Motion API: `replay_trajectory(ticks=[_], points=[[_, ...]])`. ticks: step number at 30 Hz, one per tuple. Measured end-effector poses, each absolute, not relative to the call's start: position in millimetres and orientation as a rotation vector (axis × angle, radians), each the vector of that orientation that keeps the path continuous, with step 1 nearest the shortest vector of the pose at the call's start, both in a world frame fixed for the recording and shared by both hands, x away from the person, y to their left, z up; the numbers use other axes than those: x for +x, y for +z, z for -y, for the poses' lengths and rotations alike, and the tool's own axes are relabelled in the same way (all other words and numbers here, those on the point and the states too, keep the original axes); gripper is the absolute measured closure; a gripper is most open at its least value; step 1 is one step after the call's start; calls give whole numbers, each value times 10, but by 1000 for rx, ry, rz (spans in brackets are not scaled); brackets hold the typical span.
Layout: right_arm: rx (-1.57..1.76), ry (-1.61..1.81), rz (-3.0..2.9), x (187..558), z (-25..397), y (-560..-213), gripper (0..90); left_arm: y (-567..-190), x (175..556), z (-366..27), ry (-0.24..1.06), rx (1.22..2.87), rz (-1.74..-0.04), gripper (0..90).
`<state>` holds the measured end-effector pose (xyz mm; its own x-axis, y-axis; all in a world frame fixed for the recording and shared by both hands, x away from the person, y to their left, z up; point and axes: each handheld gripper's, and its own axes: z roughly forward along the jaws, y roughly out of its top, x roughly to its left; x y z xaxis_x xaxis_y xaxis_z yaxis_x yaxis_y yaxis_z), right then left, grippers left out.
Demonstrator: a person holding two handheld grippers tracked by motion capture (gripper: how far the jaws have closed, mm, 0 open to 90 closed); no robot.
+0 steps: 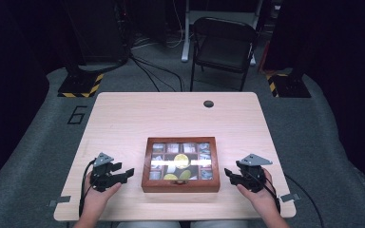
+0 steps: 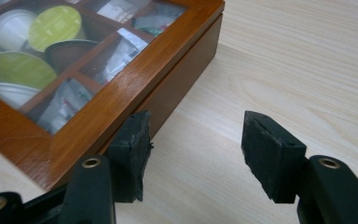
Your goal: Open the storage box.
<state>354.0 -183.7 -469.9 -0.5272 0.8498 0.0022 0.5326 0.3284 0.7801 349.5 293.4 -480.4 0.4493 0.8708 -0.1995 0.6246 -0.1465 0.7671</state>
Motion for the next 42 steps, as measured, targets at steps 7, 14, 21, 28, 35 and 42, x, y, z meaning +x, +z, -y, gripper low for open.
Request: replay_trajectory(ticks=[7, 14, 21, 28, 35, 42], points=[[1210, 1079, -2205, 3385, 1833, -4674, 417, -4758, 3345, -2917, 366, 1871, -1217, 361], [1182, 1102, -2221, 3233, 1795, -4656, 415, -4725, 3210, -2888, 352, 1871, -1189, 361], [1150, 1110, -2248, 3125, 1756, -4657, 412, -4720, 3106, -2812, 339, 1903, -1157, 365], [1121, 1123, -2270, 3088, 1678, -4660, 410, -4718, 3062, -2722, 339, 1924, -1121, 364], [1091, 1143, -2303, 3075, 1630, -4674, 409, -4728, 3056, -2659, 319, 1947, -1090, 367], [1085, 1139, -2353, 3101, 1581, -4743, 425, -4759, 3053, -2578, 291, 1976, -1066, 376]])
